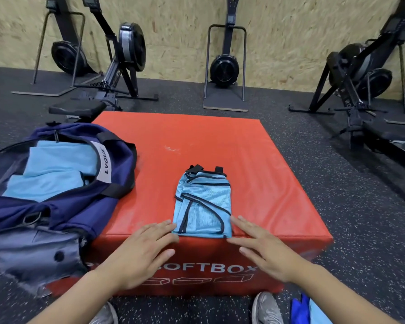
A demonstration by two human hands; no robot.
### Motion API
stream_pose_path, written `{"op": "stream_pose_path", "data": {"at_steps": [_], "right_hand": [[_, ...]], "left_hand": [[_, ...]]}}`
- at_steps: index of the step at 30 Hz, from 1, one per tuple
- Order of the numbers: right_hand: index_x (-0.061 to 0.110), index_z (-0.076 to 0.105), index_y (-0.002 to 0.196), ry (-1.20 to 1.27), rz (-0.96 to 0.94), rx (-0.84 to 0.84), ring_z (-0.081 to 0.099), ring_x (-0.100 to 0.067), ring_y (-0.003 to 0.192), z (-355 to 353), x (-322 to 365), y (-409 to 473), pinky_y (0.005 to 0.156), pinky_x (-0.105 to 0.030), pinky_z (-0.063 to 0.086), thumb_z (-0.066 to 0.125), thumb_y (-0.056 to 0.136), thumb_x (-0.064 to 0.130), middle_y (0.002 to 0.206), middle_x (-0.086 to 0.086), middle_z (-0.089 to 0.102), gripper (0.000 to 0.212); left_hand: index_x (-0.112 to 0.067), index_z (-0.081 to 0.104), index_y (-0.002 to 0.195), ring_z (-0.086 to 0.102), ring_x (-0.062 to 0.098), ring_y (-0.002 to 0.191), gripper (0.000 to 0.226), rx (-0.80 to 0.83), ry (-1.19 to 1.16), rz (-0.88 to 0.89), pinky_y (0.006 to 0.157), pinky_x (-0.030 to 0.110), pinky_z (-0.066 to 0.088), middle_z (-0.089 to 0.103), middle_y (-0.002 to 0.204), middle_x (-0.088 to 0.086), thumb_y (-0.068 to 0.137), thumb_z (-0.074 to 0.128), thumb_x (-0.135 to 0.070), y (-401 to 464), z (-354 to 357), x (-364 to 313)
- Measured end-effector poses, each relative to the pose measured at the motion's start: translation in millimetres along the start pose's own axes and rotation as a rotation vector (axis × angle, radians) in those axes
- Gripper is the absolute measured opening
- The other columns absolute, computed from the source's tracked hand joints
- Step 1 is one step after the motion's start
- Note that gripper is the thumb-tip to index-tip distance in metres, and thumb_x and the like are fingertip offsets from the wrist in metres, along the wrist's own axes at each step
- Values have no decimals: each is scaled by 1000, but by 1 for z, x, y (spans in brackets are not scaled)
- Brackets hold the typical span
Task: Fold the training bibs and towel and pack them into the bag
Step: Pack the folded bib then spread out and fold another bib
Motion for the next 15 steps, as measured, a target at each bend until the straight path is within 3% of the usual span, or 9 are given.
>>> {"op": "stream_pose_path", "data": {"at_steps": [5,8,11,15], "right_hand": [[33,48,144,-154,-26,5,-2,-3,153,2,-5,12,123,-41,22,38,106,32,166,20,2,39],[28,48,145,-105,-35,-44,3,-1,152,3,-4,21,123,-38,22,41,105,22,165,19,12,41],[24,41,151,131,4,-140,15,0,151,1,-2,27,124,-28,15,43,102,13,161,17,26,51],[25,54,141,451,116,-250,32,-4,146,-11,-7,34,122,-26,20,48,100,16,153,12,43,42]], "left_hand": [[-48,49,137,-8,2,152,45,46,7,13,122,31,7,0,167,-16,104,21,-60,2,-1,-4],[-49,48,142,-14,5,152,45,37,-9,28,122,31,-1,-8,166,-17,105,23,-58,12,-6,-9],[-47,52,140,-13,4,152,42,31,-47,58,122,29,-4,2,165,-21,106,27,-51,23,-11,-10],[-39,60,133,9,-2,151,35,-86,-245,37,122,24,7,44,150,-20,103,42,-42,42,-13,-7]]}}
Point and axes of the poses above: each hand's wrist, its own y-axis towards the middle knuckle, its own z-axis out of the palm, x = y × z, the point moved 1 cm from there along y, towards the middle knuckle
